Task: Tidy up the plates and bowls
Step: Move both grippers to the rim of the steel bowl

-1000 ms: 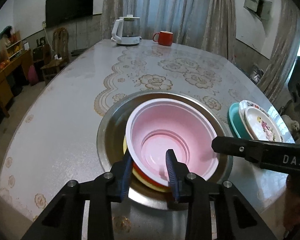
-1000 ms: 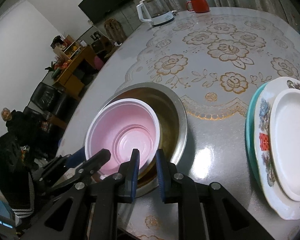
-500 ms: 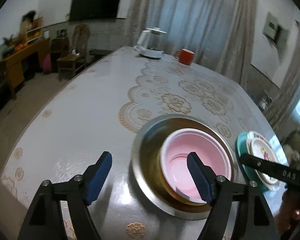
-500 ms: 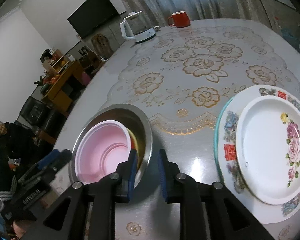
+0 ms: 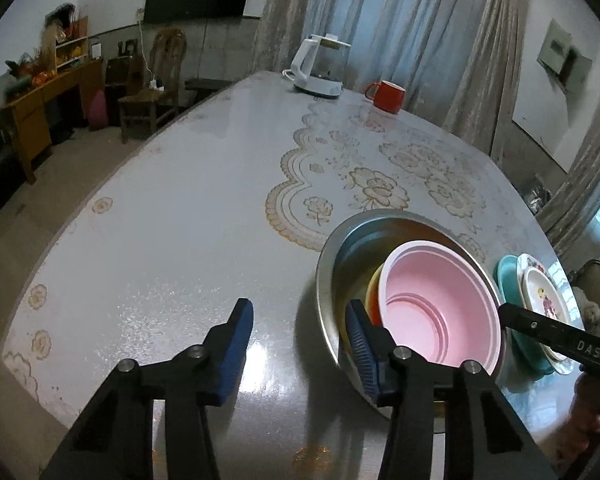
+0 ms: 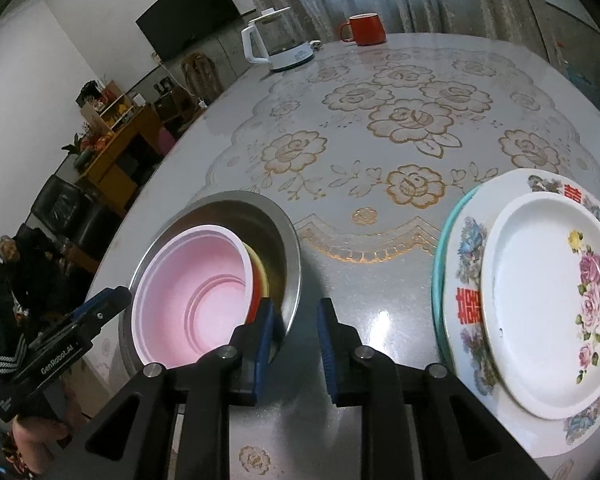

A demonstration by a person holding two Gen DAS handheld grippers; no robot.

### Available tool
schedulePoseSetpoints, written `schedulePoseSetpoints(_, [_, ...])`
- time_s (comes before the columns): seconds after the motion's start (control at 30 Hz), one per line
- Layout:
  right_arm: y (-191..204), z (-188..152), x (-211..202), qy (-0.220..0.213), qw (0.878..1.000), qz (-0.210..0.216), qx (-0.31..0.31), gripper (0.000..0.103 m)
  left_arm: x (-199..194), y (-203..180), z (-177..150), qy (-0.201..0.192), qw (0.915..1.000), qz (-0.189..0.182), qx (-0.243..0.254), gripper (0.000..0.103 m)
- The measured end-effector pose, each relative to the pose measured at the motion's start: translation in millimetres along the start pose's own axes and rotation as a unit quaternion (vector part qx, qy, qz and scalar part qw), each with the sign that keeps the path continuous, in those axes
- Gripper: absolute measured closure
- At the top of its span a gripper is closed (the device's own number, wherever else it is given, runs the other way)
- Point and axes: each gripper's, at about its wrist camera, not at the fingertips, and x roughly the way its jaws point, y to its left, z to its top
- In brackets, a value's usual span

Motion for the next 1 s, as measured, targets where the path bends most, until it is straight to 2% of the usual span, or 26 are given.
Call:
schedulePoseSetpoints(0.17, [2,1,9,0.009,1.0,0.001,-0.002,0.082,11,-1,0,0.023,0.9996,-0.013,0.005,0.054])
schedulePoseSetpoints(0.3, [6,4,16,0.012,1.0,-0.017,-0.009,0.08,16,-2,-1,0.028,0.9994,-0.018,0.007,0.054])
schedulePoseSetpoints(0.73, [3,10,35,0.022,1.0,-0.007,-0.013,0.08,23,2,-5,0.024,0.9991,-0.033,-0.009,0.051])
schedulePoseSetpoints(0.93, [1,12,37,0.017,1.0,-0.02,-0.01,0.073,29,6,-3,0.036,0.9979,-0.051,-0.013,0.05])
schedulePoseSetpoints(1.0, [-1,12,37,0.017,1.0,-0.022,-0.006,0.068,30,6,-3,0.039,0.9979,-0.051,-0.011,0.045])
